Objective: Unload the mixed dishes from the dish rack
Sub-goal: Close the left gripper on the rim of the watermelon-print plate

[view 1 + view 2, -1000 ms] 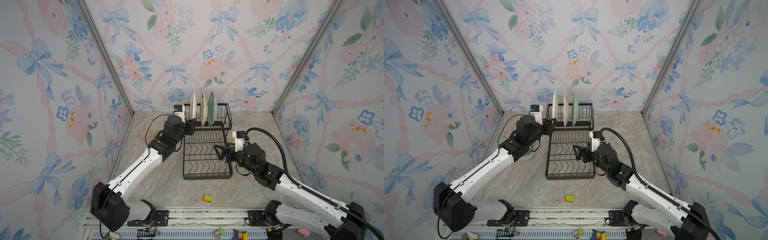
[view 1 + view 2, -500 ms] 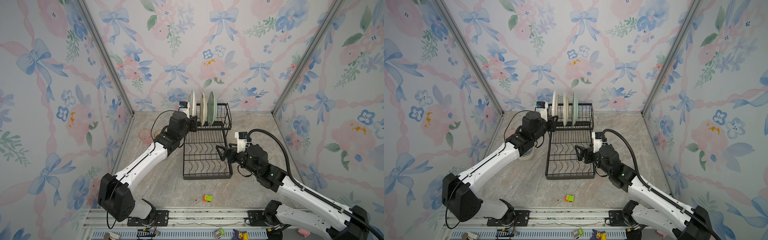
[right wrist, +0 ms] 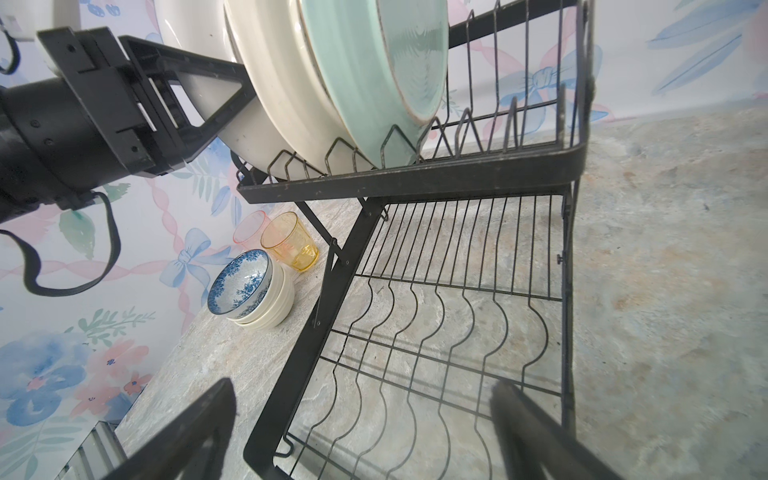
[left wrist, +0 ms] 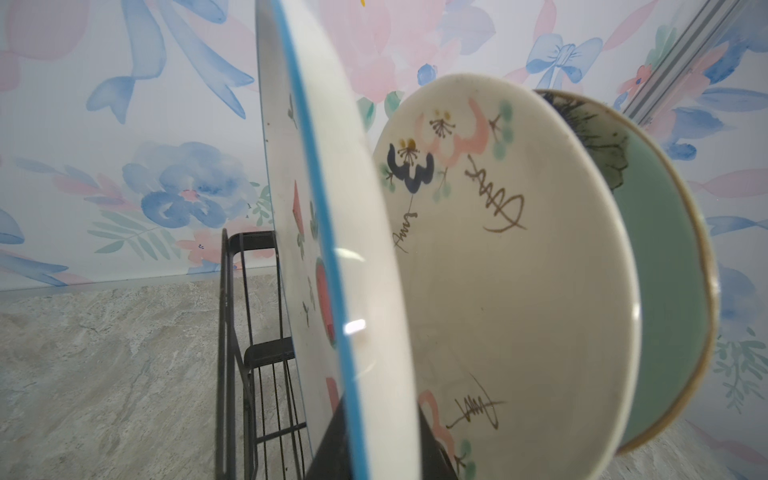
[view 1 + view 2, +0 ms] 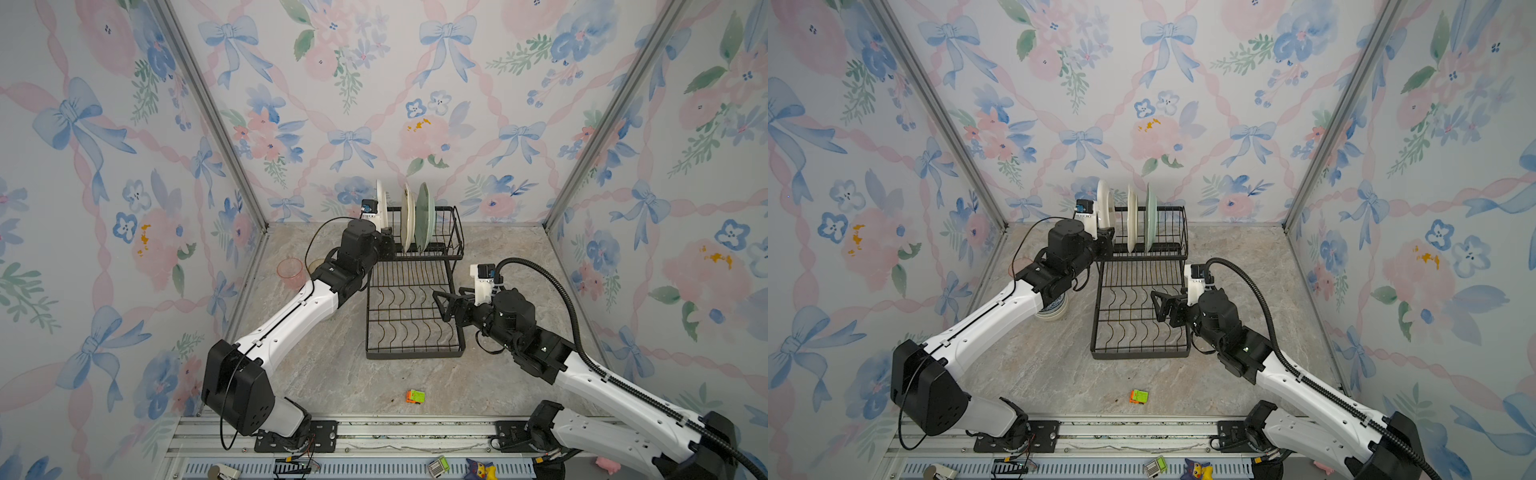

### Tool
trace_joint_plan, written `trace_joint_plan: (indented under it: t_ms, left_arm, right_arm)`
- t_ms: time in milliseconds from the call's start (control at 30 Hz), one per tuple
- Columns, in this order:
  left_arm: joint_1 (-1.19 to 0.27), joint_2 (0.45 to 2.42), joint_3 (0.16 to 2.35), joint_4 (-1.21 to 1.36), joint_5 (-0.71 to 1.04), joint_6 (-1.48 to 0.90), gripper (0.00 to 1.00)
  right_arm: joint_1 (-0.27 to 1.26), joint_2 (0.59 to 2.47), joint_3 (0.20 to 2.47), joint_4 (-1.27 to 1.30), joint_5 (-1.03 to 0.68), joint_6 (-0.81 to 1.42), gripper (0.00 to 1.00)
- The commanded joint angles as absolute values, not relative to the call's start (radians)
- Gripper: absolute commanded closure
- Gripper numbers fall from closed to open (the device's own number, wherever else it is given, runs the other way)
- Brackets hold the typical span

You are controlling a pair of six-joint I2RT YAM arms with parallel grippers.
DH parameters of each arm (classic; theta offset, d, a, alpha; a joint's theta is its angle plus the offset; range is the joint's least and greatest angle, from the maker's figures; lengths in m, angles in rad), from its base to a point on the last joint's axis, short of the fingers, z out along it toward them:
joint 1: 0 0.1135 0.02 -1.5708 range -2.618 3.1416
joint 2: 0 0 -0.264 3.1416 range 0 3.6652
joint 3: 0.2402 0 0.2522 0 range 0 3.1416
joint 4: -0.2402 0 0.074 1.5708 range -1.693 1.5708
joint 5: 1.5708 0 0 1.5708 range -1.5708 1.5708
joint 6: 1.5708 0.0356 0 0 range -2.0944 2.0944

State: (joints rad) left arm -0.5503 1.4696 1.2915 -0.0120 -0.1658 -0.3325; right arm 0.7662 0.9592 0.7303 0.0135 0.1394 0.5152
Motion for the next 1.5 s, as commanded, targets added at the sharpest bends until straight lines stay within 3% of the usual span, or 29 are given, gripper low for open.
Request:
trace_joint_plan:
  t_ms: [0, 133, 567, 1467]
  left_arm:
    - [-0.55, 1.496, 1.32, 0.006, -0.163, -0.321, 0.82]
    - [-0.55, 1.508, 1.329, 0.005, -0.158, -0.312, 0.82]
    - [-0.54, 1.516, 1.347, 0.005, -0.146, -0.267, 0.99]
    - [-0.53, 1.513, 1.397, 0.017, -0.116, -0.229, 1.0]
  right_arm:
    - [0.756, 0.939, 0.718, -0.001, 0.153, 0.512, 0.03]
    - [0.756, 0.936, 0.713, -0.003, 0.156, 0.514, 0.03]
    - [0.751, 0.921, 0.703, -0.012, 0.165, 0.514, 0.03]
    - [0.745, 0.922, 0.692, -0.012, 0.182, 0.519, 0.03]
